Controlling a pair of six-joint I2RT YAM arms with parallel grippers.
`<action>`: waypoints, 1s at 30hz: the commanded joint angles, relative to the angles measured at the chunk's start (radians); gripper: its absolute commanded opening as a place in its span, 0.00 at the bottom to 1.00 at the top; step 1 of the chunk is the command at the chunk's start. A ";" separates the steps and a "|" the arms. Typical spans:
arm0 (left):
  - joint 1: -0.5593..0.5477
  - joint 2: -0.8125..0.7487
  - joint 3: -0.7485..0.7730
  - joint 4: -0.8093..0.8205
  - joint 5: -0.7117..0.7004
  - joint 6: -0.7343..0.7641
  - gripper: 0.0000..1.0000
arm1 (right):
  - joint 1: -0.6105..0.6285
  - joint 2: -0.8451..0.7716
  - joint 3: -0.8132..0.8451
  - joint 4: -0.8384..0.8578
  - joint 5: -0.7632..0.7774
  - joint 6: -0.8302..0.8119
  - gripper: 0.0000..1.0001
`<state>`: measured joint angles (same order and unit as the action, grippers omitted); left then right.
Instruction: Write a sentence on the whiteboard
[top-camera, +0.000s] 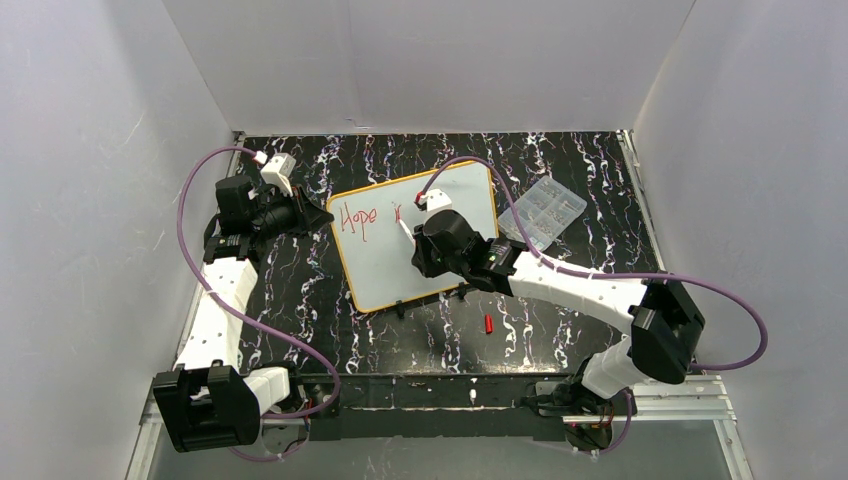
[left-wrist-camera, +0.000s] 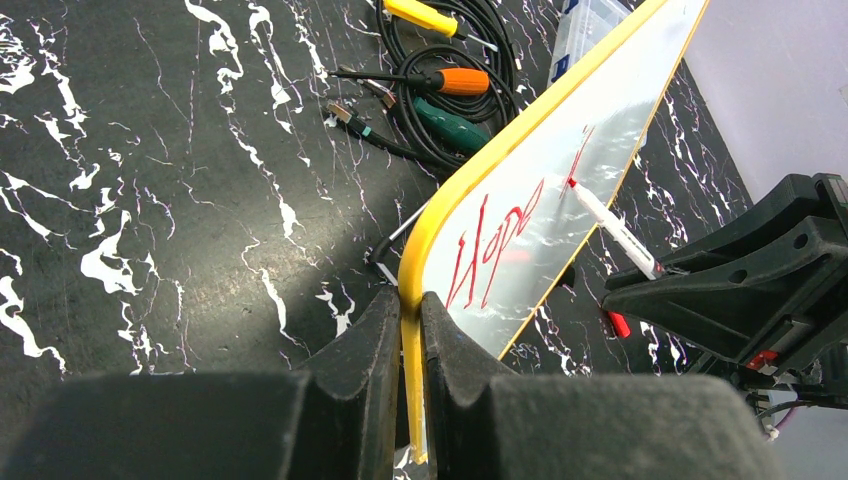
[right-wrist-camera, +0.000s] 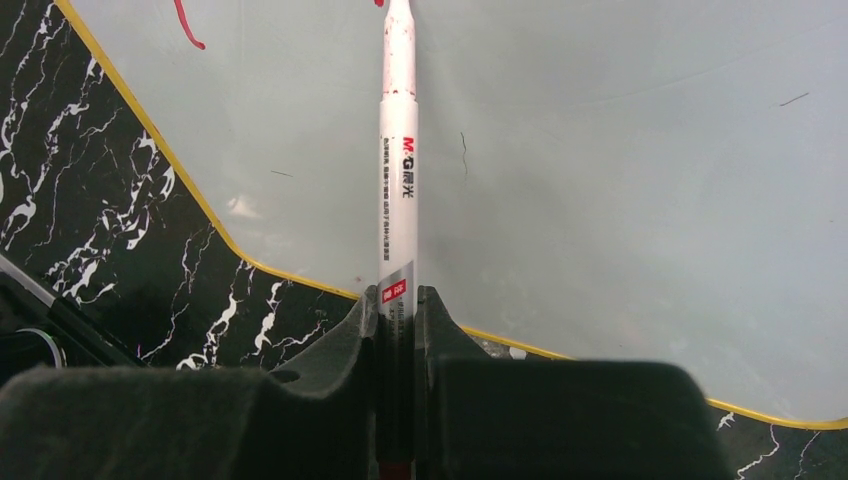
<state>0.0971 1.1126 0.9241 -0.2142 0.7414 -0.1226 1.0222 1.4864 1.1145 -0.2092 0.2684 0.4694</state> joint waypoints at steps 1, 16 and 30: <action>-0.006 -0.030 -0.002 -0.005 0.044 0.011 0.00 | -0.002 -0.023 0.010 0.041 0.054 0.000 0.01; -0.007 -0.026 -0.002 -0.005 0.043 0.011 0.00 | -0.002 0.005 0.047 0.084 0.136 -0.035 0.01; -0.006 -0.027 -0.004 -0.005 0.045 0.010 0.00 | -0.003 -0.003 0.030 0.047 0.163 -0.028 0.01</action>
<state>0.0967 1.1126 0.9241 -0.2142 0.7418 -0.1230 1.0252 1.4857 1.1236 -0.1612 0.3763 0.4377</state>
